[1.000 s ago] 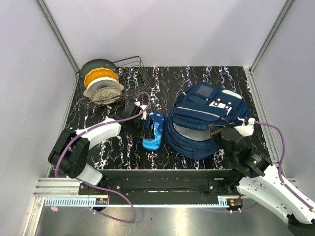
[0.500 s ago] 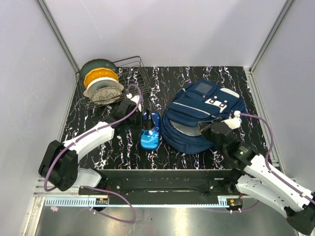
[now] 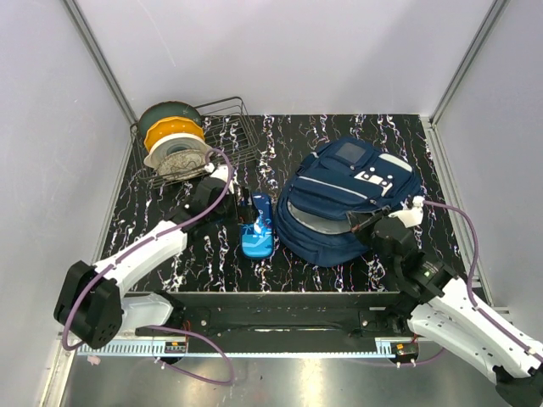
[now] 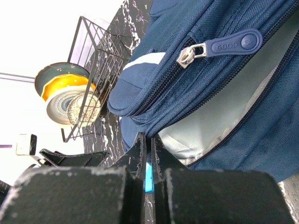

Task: Pack the student bag
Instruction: Move the stationery to the center of the board, then pick up the stationery from the center of the board.

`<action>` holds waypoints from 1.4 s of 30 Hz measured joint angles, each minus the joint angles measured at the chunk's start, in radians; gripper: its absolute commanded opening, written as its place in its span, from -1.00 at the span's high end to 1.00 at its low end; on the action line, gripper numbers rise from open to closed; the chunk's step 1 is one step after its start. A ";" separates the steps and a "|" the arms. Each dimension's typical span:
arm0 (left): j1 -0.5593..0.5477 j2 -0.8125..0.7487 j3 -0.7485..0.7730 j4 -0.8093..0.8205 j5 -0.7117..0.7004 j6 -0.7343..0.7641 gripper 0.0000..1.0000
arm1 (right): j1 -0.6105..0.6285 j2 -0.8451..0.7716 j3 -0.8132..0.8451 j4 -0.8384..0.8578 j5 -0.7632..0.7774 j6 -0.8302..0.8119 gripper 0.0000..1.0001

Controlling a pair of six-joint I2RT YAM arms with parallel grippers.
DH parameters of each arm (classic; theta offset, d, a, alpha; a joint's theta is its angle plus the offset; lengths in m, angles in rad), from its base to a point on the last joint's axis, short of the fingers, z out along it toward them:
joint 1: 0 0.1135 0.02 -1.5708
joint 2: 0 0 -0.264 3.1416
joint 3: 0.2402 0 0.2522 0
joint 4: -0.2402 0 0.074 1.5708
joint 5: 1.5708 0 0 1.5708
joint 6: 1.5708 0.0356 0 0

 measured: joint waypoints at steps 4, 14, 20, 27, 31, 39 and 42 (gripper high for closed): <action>-0.008 -0.063 -0.012 -0.012 -0.035 0.005 -0.98 | 0.000 -0.029 -0.002 -0.033 0.006 0.006 0.94; 0.008 -0.231 -0.020 0.029 -0.012 0.053 -0.98 | 0.001 -0.087 -0.003 -0.154 0.034 0.058 0.95; 0.015 -0.178 -0.029 0.007 0.010 0.095 -0.98 | 0.001 -0.138 0.000 -0.231 0.073 0.080 0.94; 0.034 -0.117 -0.032 -0.034 0.010 0.119 -0.98 | 0.001 -0.138 0.000 -0.286 0.084 0.105 0.94; 0.048 -0.077 -0.051 -0.013 0.018 0.113 -0.98 | 0.002 -0.127 0.003 -0.301 0.086 0.112 0.94; 0.060 0.108 -0.136 0.064 0.119 0.061 -0.98 | 0.002 -0.043 0.039 -0.300 0.076 0.111 0.96; 0.061 0.146 -0.159 0.129 0.185 0.022 -0.98 | 0.002 -0.015 0.039 -0.296 0.069 0.110 0.97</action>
